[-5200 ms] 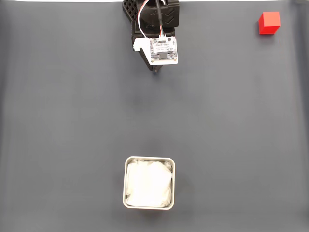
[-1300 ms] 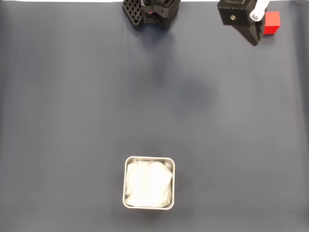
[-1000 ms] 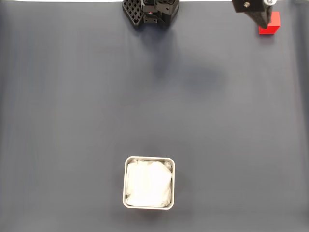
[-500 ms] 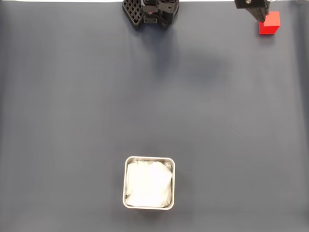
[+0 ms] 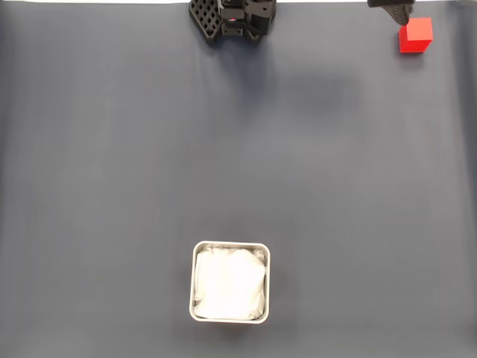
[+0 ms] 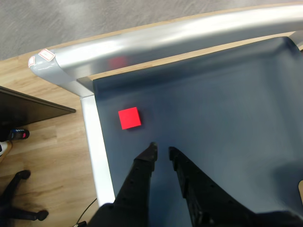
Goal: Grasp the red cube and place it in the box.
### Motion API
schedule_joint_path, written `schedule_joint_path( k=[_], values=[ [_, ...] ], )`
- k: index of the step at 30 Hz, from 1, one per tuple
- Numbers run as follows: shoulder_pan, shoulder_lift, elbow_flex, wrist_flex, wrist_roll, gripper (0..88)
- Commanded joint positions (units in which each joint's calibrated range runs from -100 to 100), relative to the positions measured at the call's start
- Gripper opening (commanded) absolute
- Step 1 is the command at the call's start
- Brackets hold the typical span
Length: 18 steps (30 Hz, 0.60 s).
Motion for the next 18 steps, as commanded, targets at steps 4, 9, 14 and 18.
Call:
schedule_joint_path(
  k=[4, 9, 14, 18],
  values=[
    [-0.6, 0.4, 0.8, -2.8, 1.2, 10.1],
    [-0.5, 0.5, 2.0, -4.1, 1.5, 13.0],
    [-0.2, 0.3, 3.8, -6.2, 1.6, 15.1],
    [0.0, 0.1, 5.8, -8.6, 2.1, 19.1]
  ],
)
